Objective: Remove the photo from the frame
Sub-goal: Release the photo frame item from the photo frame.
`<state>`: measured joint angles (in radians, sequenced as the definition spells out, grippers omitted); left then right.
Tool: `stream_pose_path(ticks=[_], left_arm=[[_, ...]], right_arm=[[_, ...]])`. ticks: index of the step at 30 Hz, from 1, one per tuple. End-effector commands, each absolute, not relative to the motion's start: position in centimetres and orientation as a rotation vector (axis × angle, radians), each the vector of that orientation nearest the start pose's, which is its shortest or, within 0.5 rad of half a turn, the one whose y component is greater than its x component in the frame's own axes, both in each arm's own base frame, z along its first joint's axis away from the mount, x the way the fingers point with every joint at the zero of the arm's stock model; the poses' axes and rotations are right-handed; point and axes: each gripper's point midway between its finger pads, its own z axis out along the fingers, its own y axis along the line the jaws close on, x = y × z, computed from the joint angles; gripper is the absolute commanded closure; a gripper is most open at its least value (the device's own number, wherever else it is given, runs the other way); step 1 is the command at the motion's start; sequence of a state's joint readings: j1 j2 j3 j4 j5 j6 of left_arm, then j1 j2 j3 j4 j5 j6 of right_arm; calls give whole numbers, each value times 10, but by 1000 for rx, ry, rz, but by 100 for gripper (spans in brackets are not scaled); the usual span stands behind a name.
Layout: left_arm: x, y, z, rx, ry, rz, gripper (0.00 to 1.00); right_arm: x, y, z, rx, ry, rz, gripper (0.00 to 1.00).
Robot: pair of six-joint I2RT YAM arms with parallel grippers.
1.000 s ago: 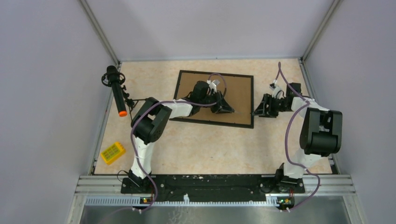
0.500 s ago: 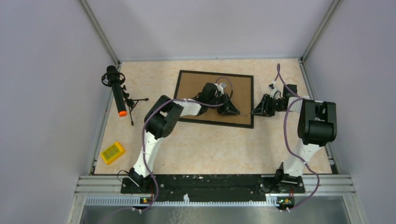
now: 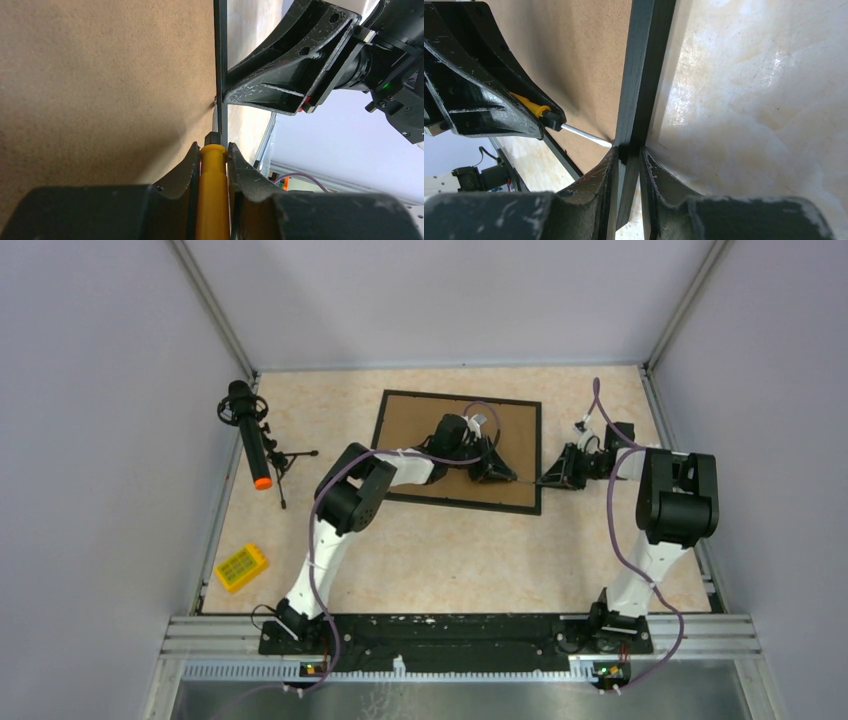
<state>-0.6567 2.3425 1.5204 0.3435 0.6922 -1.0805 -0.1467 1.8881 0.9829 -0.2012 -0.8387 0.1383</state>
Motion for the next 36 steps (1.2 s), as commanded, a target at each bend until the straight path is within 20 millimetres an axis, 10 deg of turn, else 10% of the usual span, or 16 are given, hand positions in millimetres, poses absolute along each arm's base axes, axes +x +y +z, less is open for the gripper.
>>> stream_pose_path(ticks=[1,14,25,36], left_arm=[[369,-465,53,9,2451,-1653,100],[362,-480,50,32,2474,-1674,100],[374,-438,86,-32,2388,-1616,100],[377,-437,75,-67,2400,-1610,100]], right_arm=[[356,85,-2,96,2557,1058,83],[348,97,-16,96,2617,1077,100],[350,84,-21,182,2644,1007,100],[346,89,-18,183,2644,1046,100]])
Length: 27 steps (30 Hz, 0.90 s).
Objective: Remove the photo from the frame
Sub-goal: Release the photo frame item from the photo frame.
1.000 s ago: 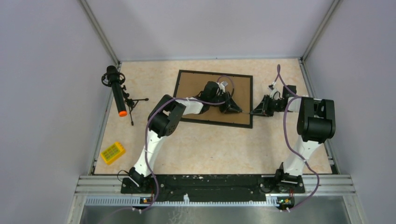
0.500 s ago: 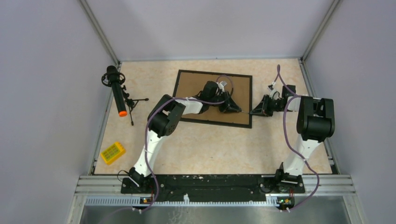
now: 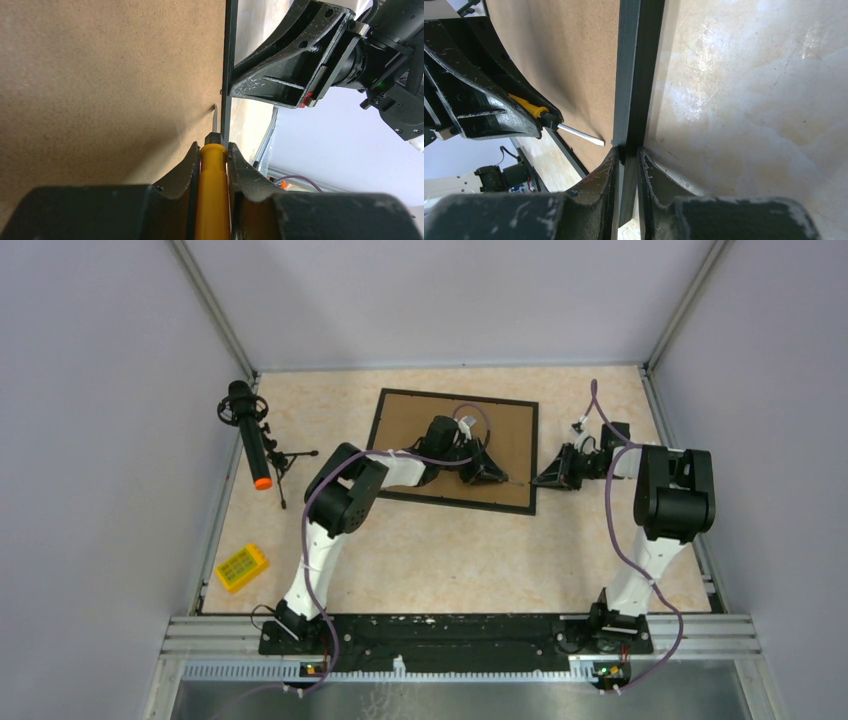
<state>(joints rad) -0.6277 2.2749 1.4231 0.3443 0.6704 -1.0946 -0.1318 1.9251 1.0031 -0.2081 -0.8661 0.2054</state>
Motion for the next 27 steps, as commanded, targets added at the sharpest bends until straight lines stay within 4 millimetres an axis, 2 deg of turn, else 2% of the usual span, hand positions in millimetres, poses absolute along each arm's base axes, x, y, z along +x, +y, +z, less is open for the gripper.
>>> stream_pose_path(ticks=[1,7,15,22,27], left_arm=[[378,-438,74,-68,2400,-1613,100],[381,-441,58,-86,2428,-1599,100],[383,-448,51,-92,2448,-1606,100],[369,-460,44,-59,2482,-1617,100],[365,-460,46,-53,2487,-1616,100]], right_arm=[[345,89,-18,184,2645,1050,100],[344,91,-20,178,2651,1058,100],[343,95,-21,165,2655,1063,100],[344,96,-21,164,2656,1063,100],[344,95,-23,170,2661,1052,100]])
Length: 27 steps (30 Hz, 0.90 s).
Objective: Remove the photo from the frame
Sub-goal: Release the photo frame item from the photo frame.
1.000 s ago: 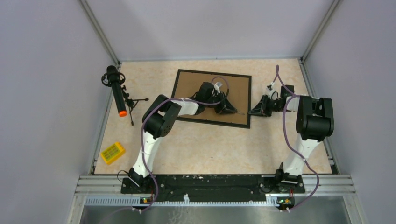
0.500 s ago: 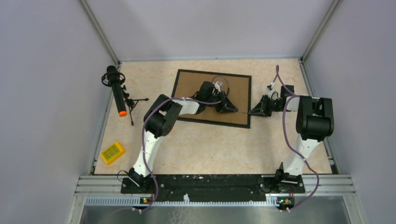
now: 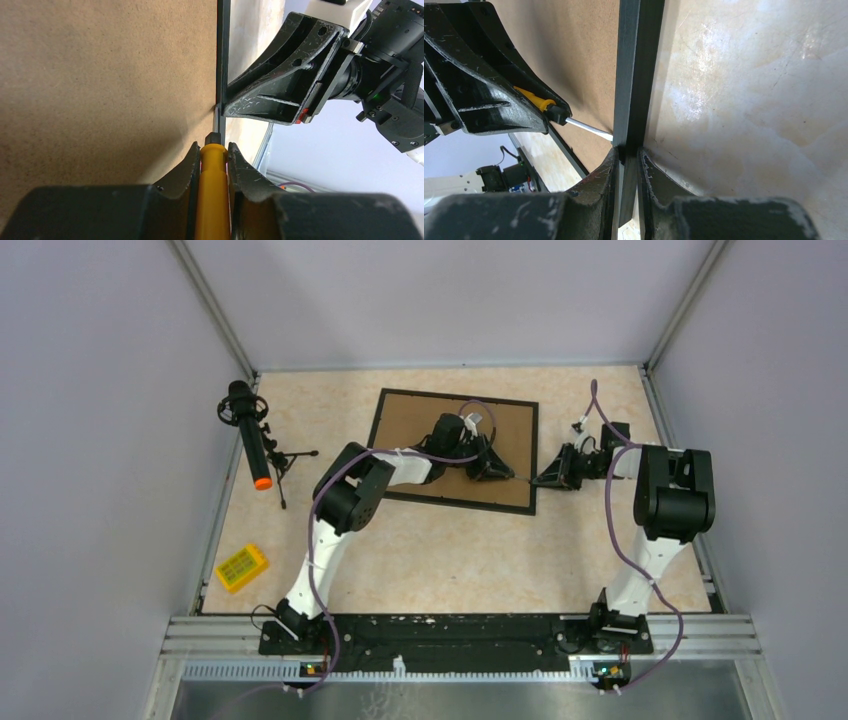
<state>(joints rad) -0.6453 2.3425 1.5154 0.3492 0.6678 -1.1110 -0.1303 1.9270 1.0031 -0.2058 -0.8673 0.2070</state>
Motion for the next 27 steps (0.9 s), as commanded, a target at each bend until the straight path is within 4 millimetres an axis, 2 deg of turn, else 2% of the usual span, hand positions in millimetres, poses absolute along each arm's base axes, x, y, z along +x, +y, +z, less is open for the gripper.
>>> stream_pose_path(ticks=[1,6,11,17,22,27], left_arm=[[365,-459,48,-52,2484,-1616,100],[365,-455,60,-47,2459,-1610,100],[380,-441,76,-73,2417,-1596,100],[381,-429,73,-100,2417,-1569,100],[381,-428,73,-101,2417,-1567,100],[375,-430,65,-101,2447,-1568,100]], right_arm=[[344,95,-23,170,2660,1051,100],[344,94,-25,177,2666,1042,100],[345,92,-25,181,2669,1025,100],[345,92,-26,180,2669,1020,100],[345,92,-25,179,2669,1017,100],[345,92,-26,180,2669,1019,100]])
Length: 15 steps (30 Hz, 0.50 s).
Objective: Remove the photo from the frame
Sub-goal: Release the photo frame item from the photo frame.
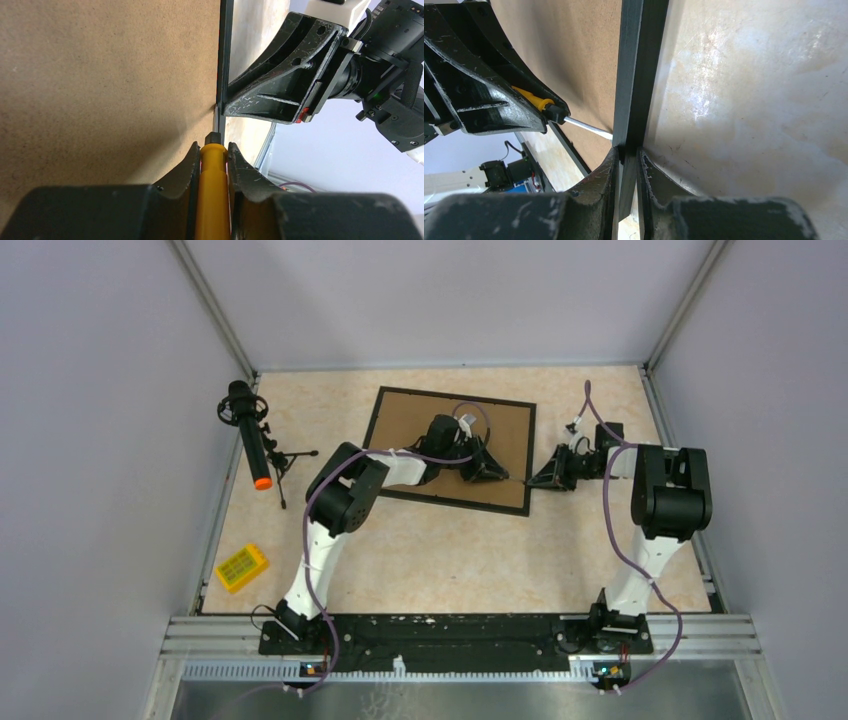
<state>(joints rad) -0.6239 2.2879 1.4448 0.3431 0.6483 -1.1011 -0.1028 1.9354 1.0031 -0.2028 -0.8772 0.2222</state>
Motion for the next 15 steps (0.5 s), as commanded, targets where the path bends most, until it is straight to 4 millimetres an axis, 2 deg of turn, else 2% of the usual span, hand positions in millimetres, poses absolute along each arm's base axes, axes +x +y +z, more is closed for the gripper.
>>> stream_pose_path(ticks=[1,5,8,15], left_arm=[[373,-431,65,-100,2451,-1574,100],[356,-442,72,-58,2464,-1586,100],[341,-452,84,6,2464,-1575,100],[325,-471,111,126,2462,-1457,100]], right_arm=[[345,92,-26,182,2669,1021,100],[345,92,-27,189,2671,1021,100],[345,92,-27,190,2672,1024,100],[345,93,-27,193,2671,1014,100]])
